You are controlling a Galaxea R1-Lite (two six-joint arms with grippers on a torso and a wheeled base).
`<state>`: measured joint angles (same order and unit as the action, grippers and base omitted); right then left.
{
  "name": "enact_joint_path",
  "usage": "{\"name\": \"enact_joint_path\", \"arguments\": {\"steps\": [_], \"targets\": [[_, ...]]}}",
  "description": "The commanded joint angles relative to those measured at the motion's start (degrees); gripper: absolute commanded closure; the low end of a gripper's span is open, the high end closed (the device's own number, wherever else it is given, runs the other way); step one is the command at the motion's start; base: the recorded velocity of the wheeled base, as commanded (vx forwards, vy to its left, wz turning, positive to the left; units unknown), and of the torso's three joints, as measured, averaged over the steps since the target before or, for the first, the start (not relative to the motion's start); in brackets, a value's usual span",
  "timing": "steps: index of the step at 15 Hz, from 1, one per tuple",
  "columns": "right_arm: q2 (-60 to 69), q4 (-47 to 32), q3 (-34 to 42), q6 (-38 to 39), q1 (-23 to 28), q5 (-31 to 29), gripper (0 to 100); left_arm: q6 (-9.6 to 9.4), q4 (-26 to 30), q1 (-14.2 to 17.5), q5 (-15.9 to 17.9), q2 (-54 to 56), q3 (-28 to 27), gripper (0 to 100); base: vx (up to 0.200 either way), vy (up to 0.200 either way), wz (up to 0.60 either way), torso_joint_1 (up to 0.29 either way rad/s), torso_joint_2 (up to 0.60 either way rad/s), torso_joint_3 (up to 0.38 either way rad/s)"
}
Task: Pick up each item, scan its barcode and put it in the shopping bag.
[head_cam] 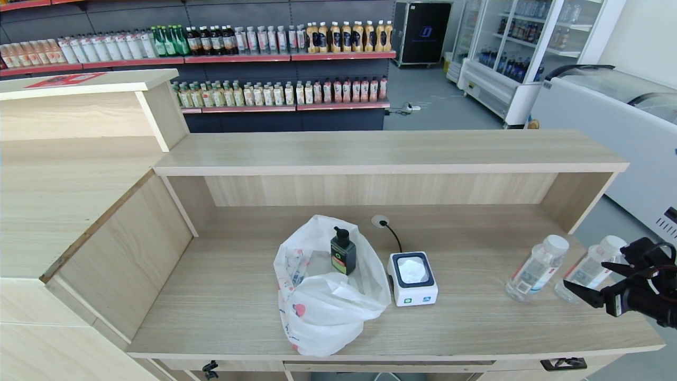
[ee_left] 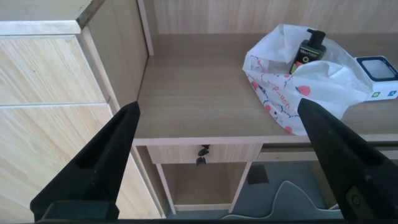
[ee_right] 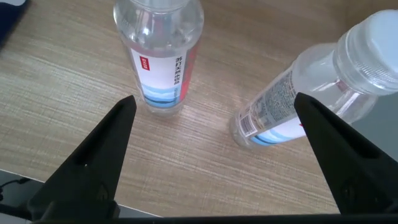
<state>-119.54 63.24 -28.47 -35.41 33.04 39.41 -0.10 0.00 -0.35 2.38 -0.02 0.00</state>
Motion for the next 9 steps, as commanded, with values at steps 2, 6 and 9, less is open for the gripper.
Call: {"name": "enact_joint_path", "arguments": {"steps": [2,6,9], "targets": [[-1.9,0.3,-0.6,0.1,-0.7,0.0,0,0.01,0.0,0.0,0.0,-0.1,0.0,0,0.000,0.000,0.00,0.000,0.00,0.000],[-3.3,0.3,-1.6,0.4,-2.1,-0.1,0,0.01,0.0,0.0,0.0,-0.1,0.0,0,0.000,0.000,0.00,0.000,0.00,0.000],[-4.8,0.3,-4.6,1.0,-3.8,-0.1,0,0.01,0.0,0.0,0.0,-0.1,0.0,0,0.000,0.000,0.00,0.000,0.00,0.000]]}}
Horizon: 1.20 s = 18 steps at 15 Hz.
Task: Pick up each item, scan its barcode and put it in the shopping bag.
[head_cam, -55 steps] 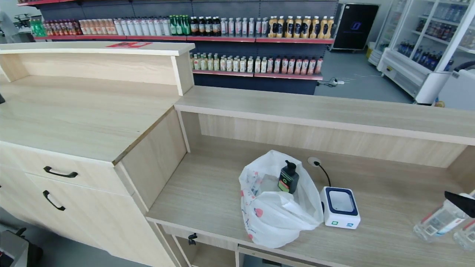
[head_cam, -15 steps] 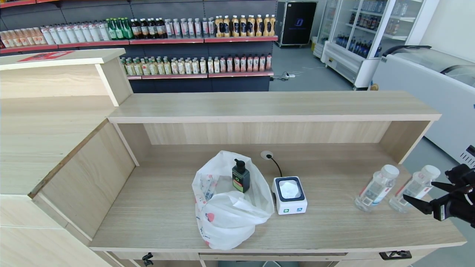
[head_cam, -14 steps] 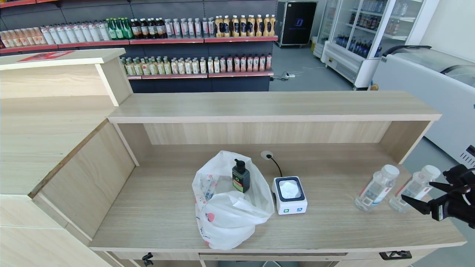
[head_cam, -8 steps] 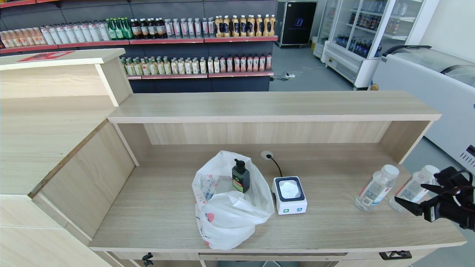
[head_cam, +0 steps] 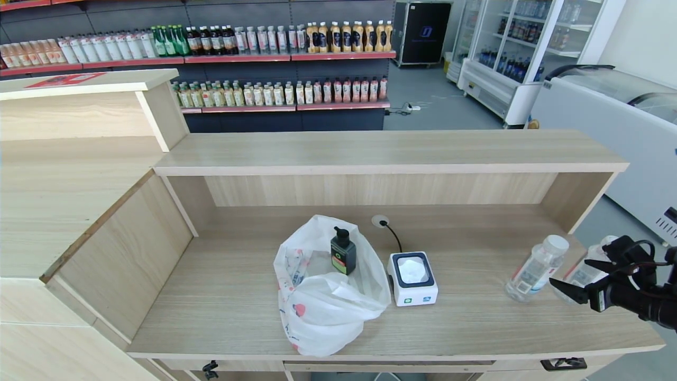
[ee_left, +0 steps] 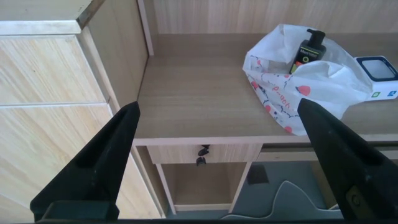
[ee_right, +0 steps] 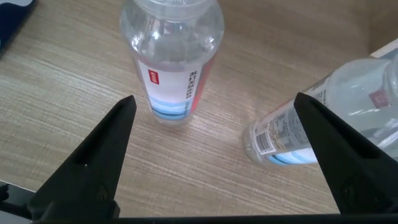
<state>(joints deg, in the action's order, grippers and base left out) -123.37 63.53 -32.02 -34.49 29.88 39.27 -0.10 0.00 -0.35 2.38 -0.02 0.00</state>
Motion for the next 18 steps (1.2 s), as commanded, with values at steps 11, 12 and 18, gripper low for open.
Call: {"name": "enact_joint_path", "arguments": {"steps": [11,12,18], "targets": [[-4.3,0.0,-4.9,1.4,-6.5,0.0,0,0.01,0.0,0.0,0.0,-0.1,0.0,0,0.000,0.000,0.00,0.000,0.00,0.000],[-4.5,0.1,-5.1,1.4,-6.6,0.0,0,0.01,0.0,0.0,0.0,-0.1,0.0,0,0.000,0.000,0.00,0.000,0.00,0.000],[-6.6,1.5,-6.6,1.4,-7.6,0.0,0,0.01,0.0,0.0,0.0,-0.1,0.0,0,0.000,0.000,0.00,0.000,0.00,0.000]]}}
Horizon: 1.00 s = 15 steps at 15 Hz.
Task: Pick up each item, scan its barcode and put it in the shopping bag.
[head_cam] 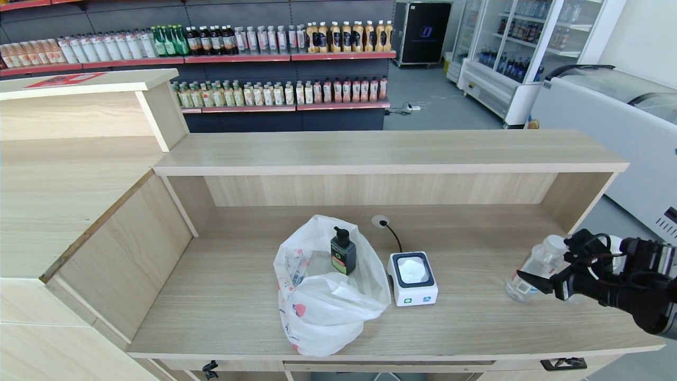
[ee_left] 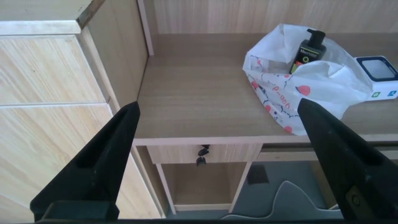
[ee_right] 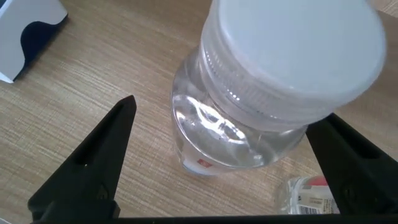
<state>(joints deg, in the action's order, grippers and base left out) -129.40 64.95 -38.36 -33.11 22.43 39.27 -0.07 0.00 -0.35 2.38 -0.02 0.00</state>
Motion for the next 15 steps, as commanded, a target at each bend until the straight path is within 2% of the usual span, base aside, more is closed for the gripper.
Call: {"name": "enact_joint_path", "arguments": {"steps": [1,15], "targets": [[-1.1,0.4,-0.3,0.0,-0.4,0.0,0,-0.01,0.0,0.0,0.0,-0.1,0.0,0,0.000,0.000,0.00,0.000,0.00,0.000],[-5.0,3.5,-2.5,0.0,-2.8,0.0,0,-0.01,0.0,0.0,0.0,-0.1,0.0,0,0.000,0.000,0.00,0.000,0.00,0.000]]}}
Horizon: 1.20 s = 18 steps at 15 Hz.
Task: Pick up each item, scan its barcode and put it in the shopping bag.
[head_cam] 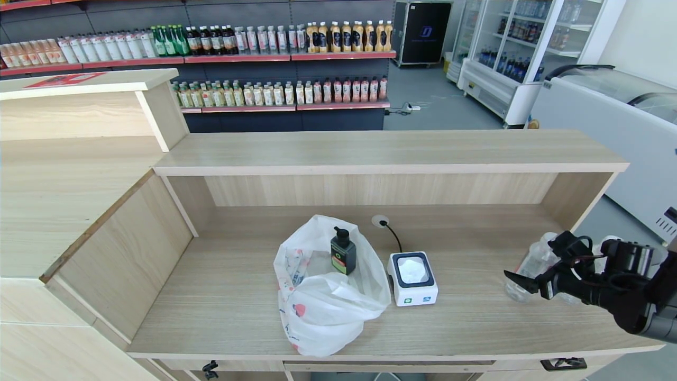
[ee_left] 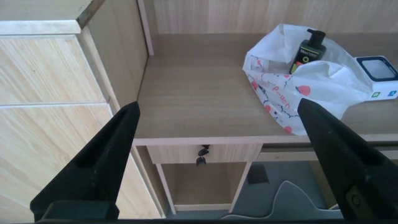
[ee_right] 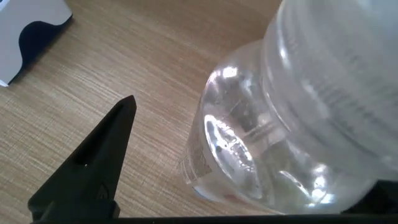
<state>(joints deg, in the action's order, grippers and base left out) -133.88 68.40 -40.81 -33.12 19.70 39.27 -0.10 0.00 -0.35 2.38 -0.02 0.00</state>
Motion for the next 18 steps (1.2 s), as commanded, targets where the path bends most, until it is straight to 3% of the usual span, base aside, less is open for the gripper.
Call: {"name": "enact_joint_path", "arguments": {"steps": [1,6,12,15,18], "targets": [[-0.8,0.2,-0.2,0.0,-0.5,0.0,100,0.01,0.0,0.0,0.0,-0.1,0.0,0,0.000,0.000,0.00,0.000,0.00,0.000],[-0.6,1.3,-0.1,0.4,-0.8,0.0,100,0.01,0.0,0.0,0.0,-0.1,0.0,0,0.000,0.000,0.00,0.000,0.00,0.000],[3.3,0.9,0.2,9.9,-1.6,-0.2,100,0.01,0.0,0.0,0.0,-0.1,0.0,0,0.000,0.000,0.00,0.000,0.00,0.000],[13.7,-1.6,-0.1,26.7,-5.7,-0.1,100,0.01,0.0,0.0,0.0,-0.1,0.0,0,0.000,0.000,0.00,0.000,0.00,0.000],[27.1,-15.6,-4.8,39.0,-9.4,2.7,100,0.01,0.0,0.0,0.0,-0.1,0.0,0,0.000,0.000,0.00,0.000,0.00,0.000]]}}
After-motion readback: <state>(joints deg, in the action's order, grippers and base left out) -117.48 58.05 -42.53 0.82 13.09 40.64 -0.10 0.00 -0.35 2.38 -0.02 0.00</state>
